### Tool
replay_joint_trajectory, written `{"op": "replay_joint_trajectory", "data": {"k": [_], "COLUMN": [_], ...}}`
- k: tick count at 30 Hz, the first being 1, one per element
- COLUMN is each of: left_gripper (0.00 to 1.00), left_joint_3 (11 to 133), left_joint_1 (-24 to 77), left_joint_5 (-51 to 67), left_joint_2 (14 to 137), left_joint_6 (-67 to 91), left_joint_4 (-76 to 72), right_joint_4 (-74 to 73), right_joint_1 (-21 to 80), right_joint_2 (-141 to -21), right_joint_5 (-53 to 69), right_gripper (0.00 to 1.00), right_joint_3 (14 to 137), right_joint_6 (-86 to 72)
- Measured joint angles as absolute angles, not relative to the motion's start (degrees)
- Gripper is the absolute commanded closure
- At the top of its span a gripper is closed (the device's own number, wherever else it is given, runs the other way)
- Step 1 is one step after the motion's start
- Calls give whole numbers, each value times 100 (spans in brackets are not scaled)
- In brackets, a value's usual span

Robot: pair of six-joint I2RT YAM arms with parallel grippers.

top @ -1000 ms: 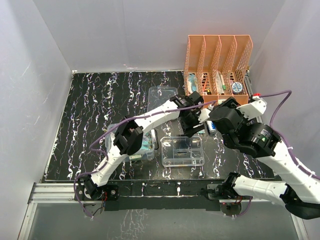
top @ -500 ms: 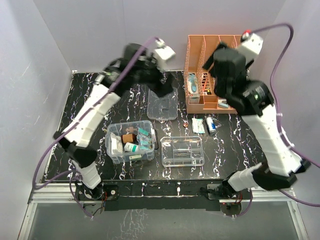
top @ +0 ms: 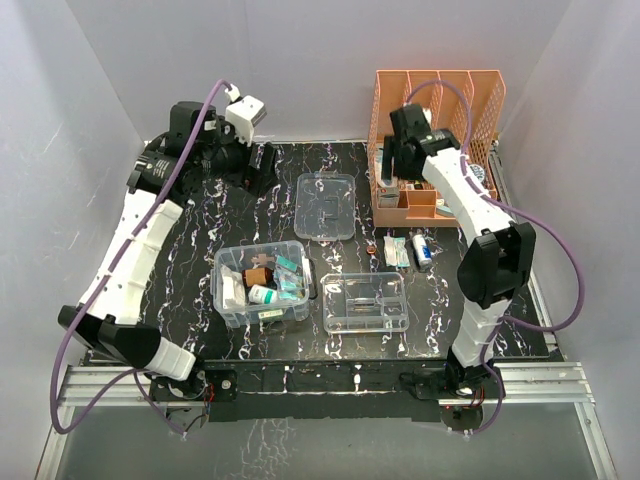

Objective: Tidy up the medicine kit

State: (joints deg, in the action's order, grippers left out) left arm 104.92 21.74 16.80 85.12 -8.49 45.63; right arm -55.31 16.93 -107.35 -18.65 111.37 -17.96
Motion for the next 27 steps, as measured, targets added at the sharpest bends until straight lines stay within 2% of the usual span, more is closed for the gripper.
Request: {"op": "replay_joint_trajectory", "data": {"k": [3,6,14,20,27], "left_gripper": [1,1,1,1,1], "left_joint_3": [10291,10125,9883,9883,9883], "left_joint_1": [2067,2023,1981,1966,1966], "left_joint_5": [1562,1549,1625,1747,1835], "left_joint_2": [8355,8331,8403,8420,8458], "left_joint_6": [-849,-845,-827,-827,-829], "left_joint_4": [4587,4571,4635,4648,4678], "right_joint_4": [-5649,-5697,-5332,-5004,-4571], "right_joint_1": [1632,1538,886,827,838], "right_joint_2": [-10519,-10036,-8536,-8838,-9400], "right_joint_5": [-1636,-1516,-1090,-609,-416], "right_gripper": [24,23,25,29,31], "right_joint_3": [10167,9723,8090,7172,6775], "right_joint_6": [-1581,-1315,-432,-132,3]}}
